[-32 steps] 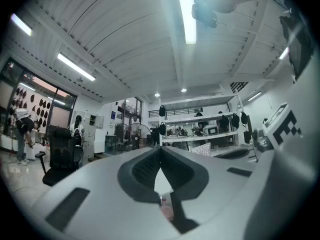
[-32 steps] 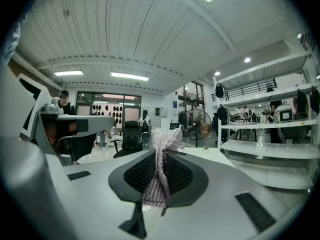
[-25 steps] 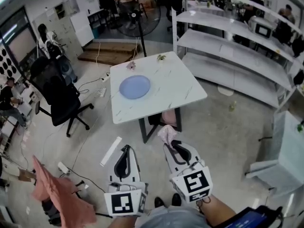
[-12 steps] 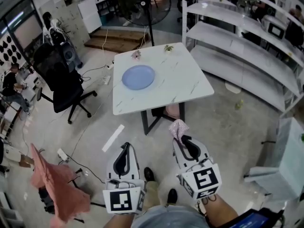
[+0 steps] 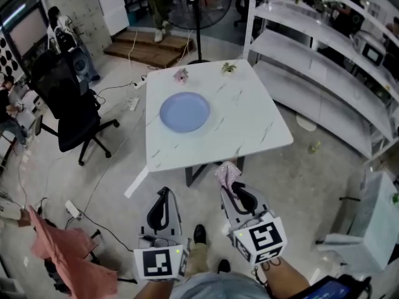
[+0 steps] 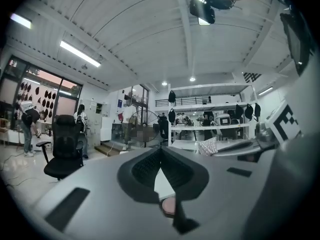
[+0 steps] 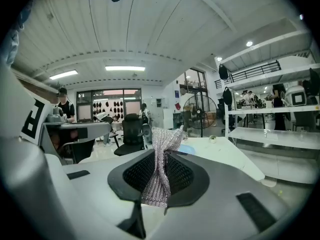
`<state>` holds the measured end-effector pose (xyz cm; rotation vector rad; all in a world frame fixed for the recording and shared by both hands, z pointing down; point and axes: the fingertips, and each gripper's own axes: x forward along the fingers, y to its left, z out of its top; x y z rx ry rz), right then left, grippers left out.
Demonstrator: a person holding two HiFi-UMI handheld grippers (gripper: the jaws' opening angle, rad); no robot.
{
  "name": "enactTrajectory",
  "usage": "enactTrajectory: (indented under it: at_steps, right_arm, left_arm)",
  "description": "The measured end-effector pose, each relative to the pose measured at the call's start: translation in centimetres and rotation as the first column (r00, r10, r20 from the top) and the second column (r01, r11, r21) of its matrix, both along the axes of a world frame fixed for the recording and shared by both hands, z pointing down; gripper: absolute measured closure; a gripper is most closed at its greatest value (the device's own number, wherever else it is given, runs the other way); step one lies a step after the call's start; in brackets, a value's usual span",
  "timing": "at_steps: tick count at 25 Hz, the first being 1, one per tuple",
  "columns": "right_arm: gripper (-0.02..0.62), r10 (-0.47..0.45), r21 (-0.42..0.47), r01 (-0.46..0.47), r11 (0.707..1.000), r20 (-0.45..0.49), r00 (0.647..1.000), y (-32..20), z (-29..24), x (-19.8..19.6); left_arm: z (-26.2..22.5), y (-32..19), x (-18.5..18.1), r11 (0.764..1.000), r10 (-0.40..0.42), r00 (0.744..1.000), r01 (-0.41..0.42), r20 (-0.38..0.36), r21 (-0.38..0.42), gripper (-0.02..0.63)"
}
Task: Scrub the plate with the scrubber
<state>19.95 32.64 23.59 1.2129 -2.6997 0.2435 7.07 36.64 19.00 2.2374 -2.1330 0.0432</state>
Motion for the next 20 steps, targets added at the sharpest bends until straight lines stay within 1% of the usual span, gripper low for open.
enactTrajectory:
  at_steps: [5, 9, 14, 20]
  right_arm:
    - [0.514, 0.010, 0.006, -0.010, 1.000, 0.007, 1.000, -6.6, -1.9, -4.7]
    - [0.514, 0.041, 0.044, -0.041, 0.998, 0.006, 0.999, -10.2, -3.8, -6.8]
    - [0.514, 0.076, 0.080, -0.075, 0.994, -0.007, 0.997, -13.3, -5.3, -7.5]
    - [0.514, 0.101, 0.087, -0.100, 0.991, -0.010, 0.995, -16.5, -5.3, -7.4]
  left_arm:
    - [-1.4, -6.7, -4.4, 0.999, 0.033, 0.999, -0.033, -0.009, 0.002, 0.600]
    - [-2.5, -10.6, -6.8, 0.997, 0.068, 0.998, -0.068, -0.008, 0.024, 0.600]
    - [-2.6, -14.0, -7.7, 0.993, 0.114, 0.993, -0.113, -0.026, 0.036, 0.600]
    - [-1.0, -17.0, -7.8, 0.990, 0.137, 0.990, -0.137, -0.035, 0.012, 0.599]
